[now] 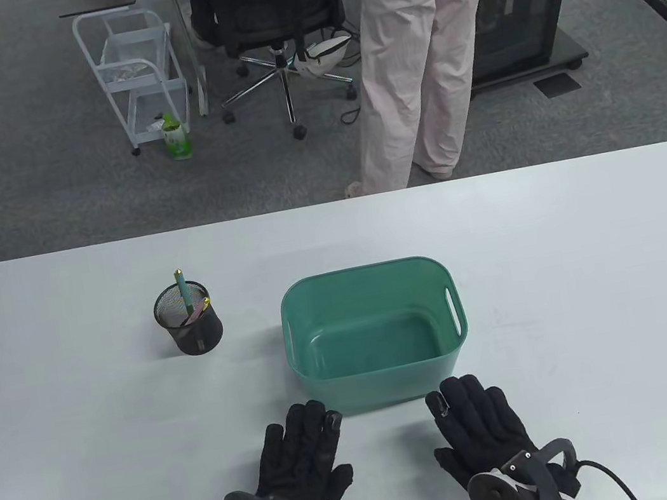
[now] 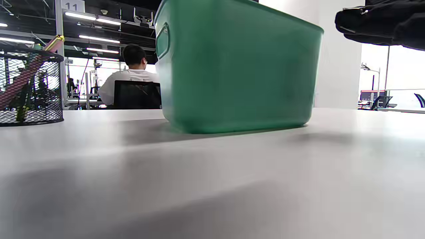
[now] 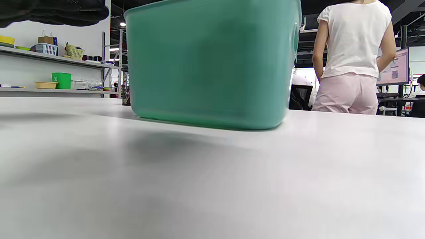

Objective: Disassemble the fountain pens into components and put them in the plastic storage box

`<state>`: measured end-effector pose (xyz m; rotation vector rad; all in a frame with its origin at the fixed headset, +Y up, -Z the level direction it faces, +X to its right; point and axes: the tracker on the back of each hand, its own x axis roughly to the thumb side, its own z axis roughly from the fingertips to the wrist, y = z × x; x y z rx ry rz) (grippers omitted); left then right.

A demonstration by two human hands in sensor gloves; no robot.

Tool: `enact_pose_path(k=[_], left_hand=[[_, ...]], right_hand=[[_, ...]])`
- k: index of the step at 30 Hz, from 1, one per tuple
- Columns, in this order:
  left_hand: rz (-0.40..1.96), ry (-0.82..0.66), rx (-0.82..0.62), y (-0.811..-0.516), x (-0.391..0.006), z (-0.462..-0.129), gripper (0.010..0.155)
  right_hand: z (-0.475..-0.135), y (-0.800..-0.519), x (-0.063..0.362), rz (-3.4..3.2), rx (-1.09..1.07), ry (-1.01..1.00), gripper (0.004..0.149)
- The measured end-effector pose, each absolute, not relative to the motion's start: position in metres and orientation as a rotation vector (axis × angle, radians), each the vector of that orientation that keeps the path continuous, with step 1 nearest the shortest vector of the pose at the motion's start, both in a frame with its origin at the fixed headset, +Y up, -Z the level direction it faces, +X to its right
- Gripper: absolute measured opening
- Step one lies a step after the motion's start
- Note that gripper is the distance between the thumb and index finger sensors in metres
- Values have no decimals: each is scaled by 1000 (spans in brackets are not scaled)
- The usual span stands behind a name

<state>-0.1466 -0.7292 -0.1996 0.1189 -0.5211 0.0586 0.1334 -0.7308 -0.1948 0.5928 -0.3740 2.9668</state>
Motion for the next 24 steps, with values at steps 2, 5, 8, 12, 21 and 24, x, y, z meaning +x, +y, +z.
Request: enact_pose_path(k=[2, 5, 8, 12, 21, 24], left_hand=[[62, -519, 116, -730, -147, -200, 71], [63, -518, 111, -729, -147, -200, 71], [66, -515, 97, -729, -148, -200, 72], [64, -523, 96, -729, -147, -200, 72], [62, -528, 93, -730, -147, -200, 72], [59, -532, 93, -730, -146, -200, 72]], right_hand=[[-195, -731, 133, 2967, 593, -366, 70], [-195, -731, 133, 2963, 594, -352, 70], [-195, -731, 133, 2966, 594, -346, 71], [-195, -731, 133, 2968, 583, -361, 70], [-196, -732, 134, 2955, 582, -333, 70], [-196, -732, 134, 2948, 581, -334, 70]])
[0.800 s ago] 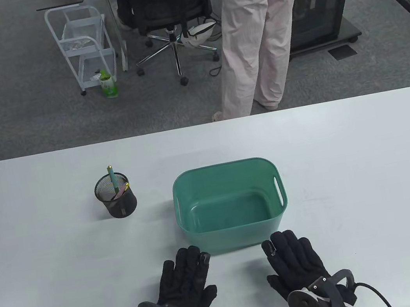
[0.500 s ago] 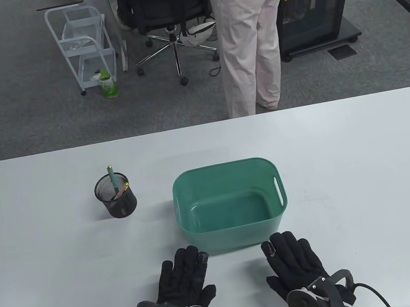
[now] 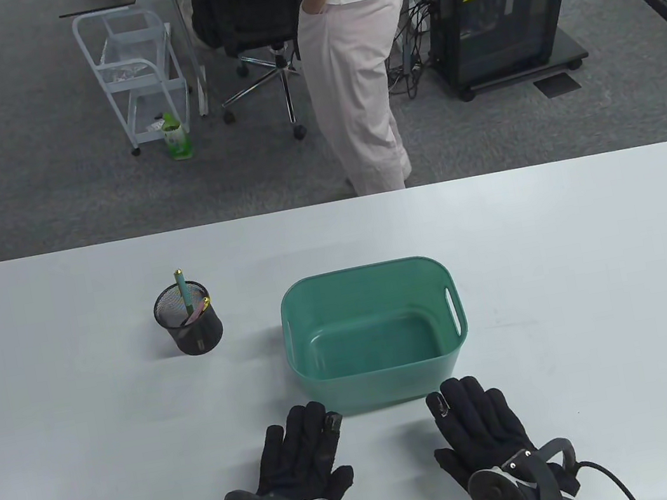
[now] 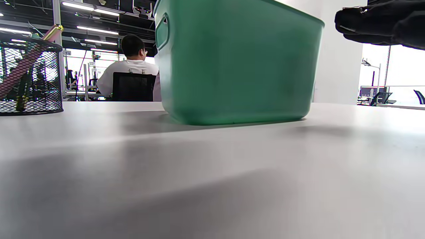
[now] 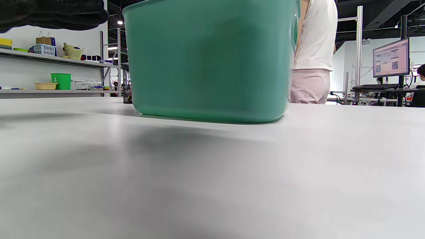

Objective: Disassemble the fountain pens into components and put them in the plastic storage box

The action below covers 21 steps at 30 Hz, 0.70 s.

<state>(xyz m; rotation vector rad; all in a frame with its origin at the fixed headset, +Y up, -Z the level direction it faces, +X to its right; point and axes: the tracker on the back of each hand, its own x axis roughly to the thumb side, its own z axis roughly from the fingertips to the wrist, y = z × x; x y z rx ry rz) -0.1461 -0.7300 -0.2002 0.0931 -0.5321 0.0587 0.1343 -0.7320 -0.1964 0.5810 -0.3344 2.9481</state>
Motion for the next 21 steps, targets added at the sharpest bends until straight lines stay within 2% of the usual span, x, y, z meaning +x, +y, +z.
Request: enact_pose_path(k=[14, 21], left_hand=[[47, -560, 98, -730, -143, -196, 73], [18, -551, 215, -713, -145, -189, 74]], right_hand=[[-196, -732, 136, 2922, 590, -321, 70], [-193, -730, 138, 2909, 582, -341, 70]])
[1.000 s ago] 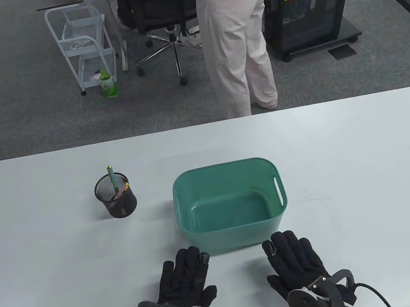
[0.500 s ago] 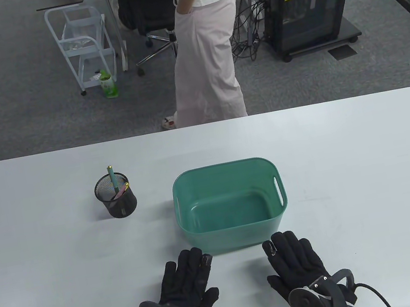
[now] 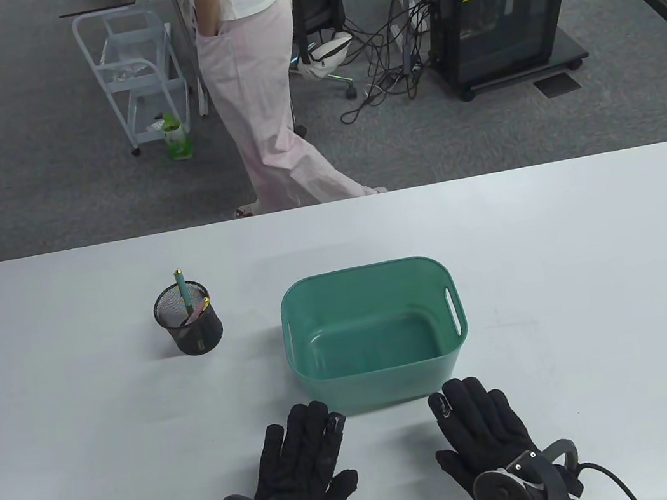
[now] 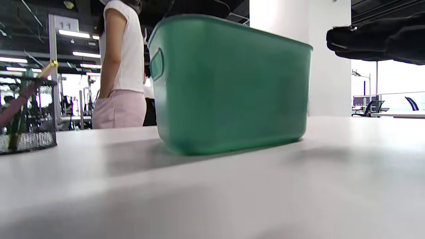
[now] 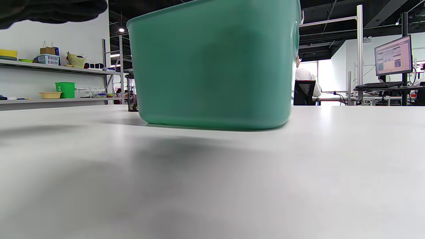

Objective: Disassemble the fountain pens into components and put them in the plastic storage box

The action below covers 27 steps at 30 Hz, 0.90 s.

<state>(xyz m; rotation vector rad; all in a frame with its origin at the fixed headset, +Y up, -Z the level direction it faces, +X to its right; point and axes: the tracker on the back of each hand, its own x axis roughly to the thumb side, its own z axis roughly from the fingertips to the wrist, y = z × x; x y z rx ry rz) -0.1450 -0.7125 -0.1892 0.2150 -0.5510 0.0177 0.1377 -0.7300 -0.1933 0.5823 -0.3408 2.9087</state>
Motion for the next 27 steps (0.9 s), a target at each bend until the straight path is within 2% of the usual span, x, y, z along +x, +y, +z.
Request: enact_pose_path(k=[7, 14, 27], left_hand=[[40, -526, 246, -695, -154, -194, 75], [71, -445, 233, -681, -176, -219, 74], [220, -206, 129, -653, -232, -323, 73]], right_hand=[[-193, -731, 138, 2905, 582, -318, 71], [-193, -731, 138, 2901, 576, -300, 71], [-195, -732, 139, 2904, 555, -266, 72]])
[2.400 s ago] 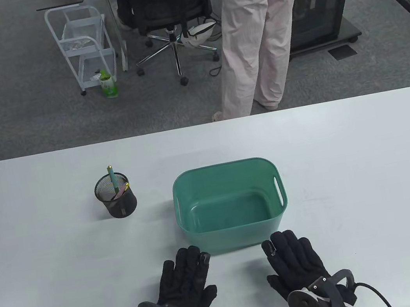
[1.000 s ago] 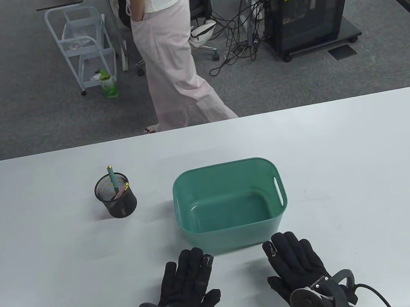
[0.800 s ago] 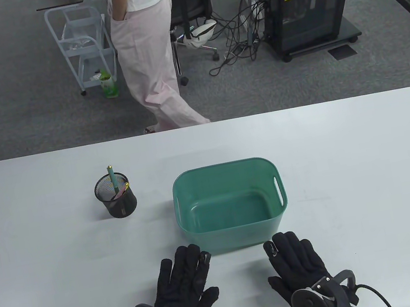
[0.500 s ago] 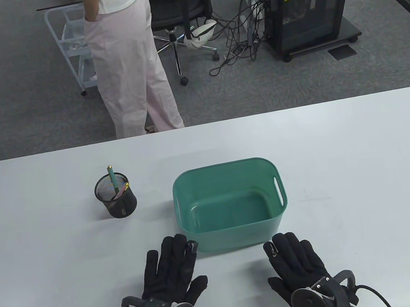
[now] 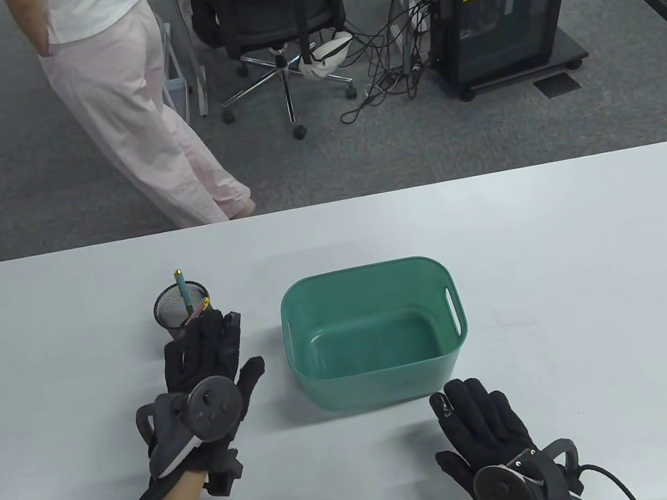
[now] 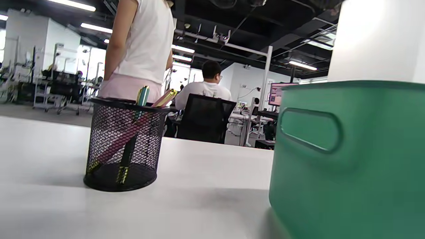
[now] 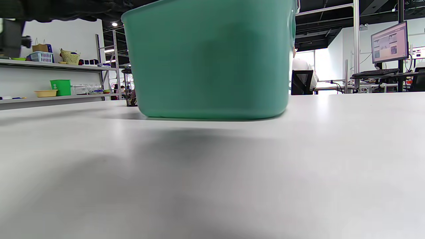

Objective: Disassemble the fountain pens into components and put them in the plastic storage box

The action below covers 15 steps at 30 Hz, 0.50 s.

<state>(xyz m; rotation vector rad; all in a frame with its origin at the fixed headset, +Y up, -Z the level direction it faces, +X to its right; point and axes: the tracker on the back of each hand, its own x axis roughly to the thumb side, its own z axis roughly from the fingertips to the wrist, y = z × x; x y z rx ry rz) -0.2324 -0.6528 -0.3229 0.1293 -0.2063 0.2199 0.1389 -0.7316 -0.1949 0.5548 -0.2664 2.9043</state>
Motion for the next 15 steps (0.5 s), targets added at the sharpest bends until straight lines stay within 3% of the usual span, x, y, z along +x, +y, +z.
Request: enact_pose_path(k=[7, 15], left_hand=[[288, -61, 51, -659, -248, -380, 74], [149, 106, -1, -680, -259, -423, 72]], right_hand=[[-197, -733, 138, 2903, 559, -223, 72], [-201, -732, 139, 2891, 543, -205, 73]])
